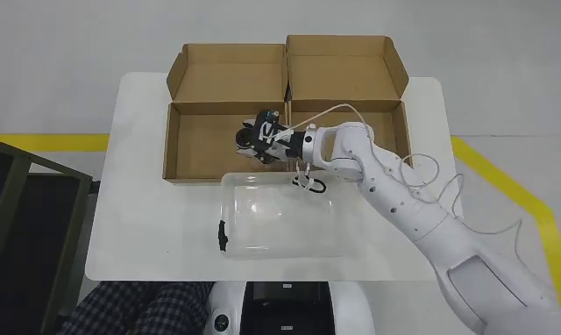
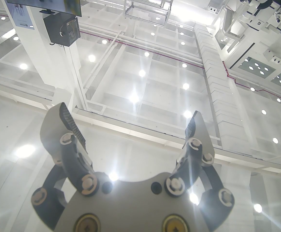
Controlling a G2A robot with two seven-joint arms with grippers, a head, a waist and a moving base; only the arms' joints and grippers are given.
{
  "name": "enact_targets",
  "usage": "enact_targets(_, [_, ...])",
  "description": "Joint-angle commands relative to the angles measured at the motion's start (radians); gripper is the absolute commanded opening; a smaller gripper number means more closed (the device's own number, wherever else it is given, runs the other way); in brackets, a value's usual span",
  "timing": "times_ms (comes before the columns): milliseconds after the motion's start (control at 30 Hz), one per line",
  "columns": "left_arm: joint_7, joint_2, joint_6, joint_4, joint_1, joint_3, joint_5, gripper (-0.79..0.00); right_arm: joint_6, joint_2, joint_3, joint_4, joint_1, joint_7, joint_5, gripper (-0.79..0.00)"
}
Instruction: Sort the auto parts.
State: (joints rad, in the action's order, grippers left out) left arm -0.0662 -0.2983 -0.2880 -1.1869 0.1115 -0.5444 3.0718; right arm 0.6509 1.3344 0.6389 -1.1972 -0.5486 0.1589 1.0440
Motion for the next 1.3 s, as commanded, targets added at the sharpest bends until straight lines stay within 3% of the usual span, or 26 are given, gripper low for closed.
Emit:
enact_targets(0, [0.0, 0.0, 0.0, 0.0, 0.0, 0.0, 0.0, 0.0, -0.013, 0.015, -0.017, 0.037, 0.016, -0.002, -0.002, -0.785])
enact_targets(533, [0.0, 0.0, 0.0, 0.0, 0.0, 0.0, 0.0, 0.0, -0.069, 0.112, -0.1, 0.254, 0.091, -0.033, 0.052, -0.785])
enact_targets(567, [0.0, 0.0, 0.0, 0.0, 0.0, 0.0, 0.0, 0.0, -0.068, 0.116, -0.103, 0.261, 0.093, -0.033, 0.055, -0.77])
enact_targets(767, [0.0, 0.0, 0.0, 0.0, 0.0, 0.0, 0.0, 0.0, -0.055, 0.137, -0.109, 0.301, 0.107, -0.031, 0.071, -0.483])
enact_targets(1033, [0.0, 0.0, 0.0, 0.0, 0.0, 0.0, 0.0, 0.0, -0.036, 0.155, -0.105, 0.343, 0.112, -0.036, 0.087, -0.505])
enact_targets(1167, [0.0, 0.0, 0.0, 0.0, 0.0, 0.0, 0.0, 0.0, -0.028, 0.16, -0.1, 0.349, 0.11, -0.037, 0.096, -0.462])
enact_targets(1233, [0.0, 0.0, 0.0, 0.0, 0.0, 0.0, 0.0, 0.0, -0.024, 0.161, -0.096, 0.347, 0.108, -0.035, 0.102, -0.385])
enact_targets(1267, [0.0, 0.0, 0.0, 0.0, 0.0, 0.0, 0.0, 0.0, -0.023, 0.162, -0.094, 0.346, 0.107, -0.034, 0.105, -0.228])
